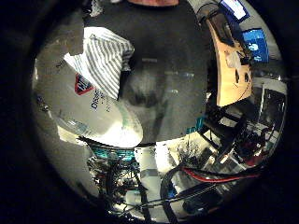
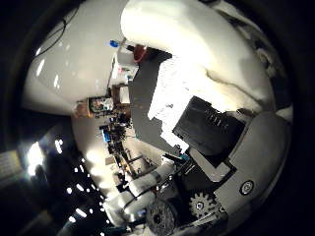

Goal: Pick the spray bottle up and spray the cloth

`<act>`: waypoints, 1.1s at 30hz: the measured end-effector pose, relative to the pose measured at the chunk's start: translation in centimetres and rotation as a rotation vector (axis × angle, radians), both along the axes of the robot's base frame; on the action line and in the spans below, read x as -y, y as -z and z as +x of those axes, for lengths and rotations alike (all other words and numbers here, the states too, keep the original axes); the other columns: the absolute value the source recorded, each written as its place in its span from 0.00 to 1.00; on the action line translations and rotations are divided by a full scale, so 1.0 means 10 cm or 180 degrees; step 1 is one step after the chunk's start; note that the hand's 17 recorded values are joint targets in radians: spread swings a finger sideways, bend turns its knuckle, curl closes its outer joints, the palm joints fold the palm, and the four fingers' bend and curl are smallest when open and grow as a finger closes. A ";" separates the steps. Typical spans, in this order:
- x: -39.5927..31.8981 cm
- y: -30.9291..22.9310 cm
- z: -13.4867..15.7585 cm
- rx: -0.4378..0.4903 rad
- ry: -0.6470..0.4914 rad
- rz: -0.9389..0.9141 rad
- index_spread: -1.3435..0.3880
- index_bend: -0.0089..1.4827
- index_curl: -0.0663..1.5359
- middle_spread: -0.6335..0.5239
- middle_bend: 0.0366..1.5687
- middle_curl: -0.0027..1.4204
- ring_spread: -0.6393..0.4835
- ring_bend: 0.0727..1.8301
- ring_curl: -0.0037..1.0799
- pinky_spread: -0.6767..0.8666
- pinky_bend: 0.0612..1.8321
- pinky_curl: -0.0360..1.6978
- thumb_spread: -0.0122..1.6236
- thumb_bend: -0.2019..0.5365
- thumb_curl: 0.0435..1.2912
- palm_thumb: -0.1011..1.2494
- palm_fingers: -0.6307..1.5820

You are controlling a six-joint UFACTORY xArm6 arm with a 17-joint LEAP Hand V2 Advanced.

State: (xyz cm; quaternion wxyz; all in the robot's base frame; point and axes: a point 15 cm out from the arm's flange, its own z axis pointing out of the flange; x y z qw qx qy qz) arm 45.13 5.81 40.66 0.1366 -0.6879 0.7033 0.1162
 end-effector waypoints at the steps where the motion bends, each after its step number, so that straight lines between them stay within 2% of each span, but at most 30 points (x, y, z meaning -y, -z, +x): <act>1: -0.02 -0.15 -0.03 0.0040 -0.0019 -0.0001 0.61 0.76 0.45 0.38 0.83 0.46 0.38 0.76 0.50 0.21 0.67 0.35 0.49 0.25 0.75 0.78 0.85; 10: 0.02 -0.97 -0.36 0.0369 -0.0041 -0.0023 0.61 0.76 0.45 0.38 0.83 0.46 0.38 0.76 0.50 0.20 0.67 0.35 0.48 0.25 0.75 0.78 0.85; 13: 0.04 -0.96 -0.37 0.0390 -0.0015 -0.0044 0.61 0.76 0.45 0.39 0.84 0.46 0.38 0.76 0.50 0.20 0.66 0.35 0.49 0.25 0.75 0.78 0.85; 18: 0.04 -0.59 -0.22 0.0263 0.0034 -0.0045 0.61 0.76 0.45 0.39 0.84 0.46 0.38 0.76 0.50 0.20 0.66 0.35 0.49 0.25 0.75 0.78 0.85; 26: -0.04 0.50 0.08 -0.0036 0.0077 -0.0127 0.61 0.76 0.45 0.39 0.84 0.46 0.38 0.76 0.50 0.20 0.66 0.35 0.48 0.25 0.75 0.79 0.85; 31: -0.13 0.96 0.14 -0.0272 0.0032 -0.0138 0.61 0.76 0.45 0.39 0.84 0.46 0.38 0.76 0.50 0.20 0.66 0.35 0.48 0.25 0.75 0.79 0.85; 33: -0.16 1.06 0.17 -0.0281 0.0029 -0.0143 0.61 0.76 0.45 0.39 0.84 0.46 0.38 0.76 0.50 0.20 0.66 0.35 0.48 0.25 0.75 0.79 0.85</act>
